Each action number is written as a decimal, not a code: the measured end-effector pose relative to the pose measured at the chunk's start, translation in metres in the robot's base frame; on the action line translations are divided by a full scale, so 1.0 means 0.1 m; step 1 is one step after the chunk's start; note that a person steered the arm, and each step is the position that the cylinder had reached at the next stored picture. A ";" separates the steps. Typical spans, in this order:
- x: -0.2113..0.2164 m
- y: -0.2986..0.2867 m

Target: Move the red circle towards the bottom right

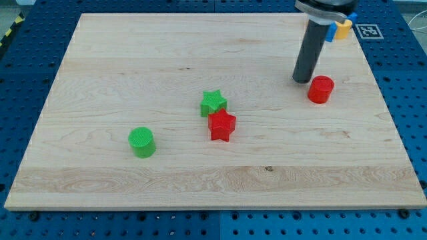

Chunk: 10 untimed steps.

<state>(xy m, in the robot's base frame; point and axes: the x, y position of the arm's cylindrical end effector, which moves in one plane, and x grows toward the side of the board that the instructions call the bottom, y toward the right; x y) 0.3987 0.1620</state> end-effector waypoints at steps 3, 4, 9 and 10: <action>0.39 0.37; 0.49 0.51; 1.01 0.74; 1.01 0.40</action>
<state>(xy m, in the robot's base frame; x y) 0.4997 0.2024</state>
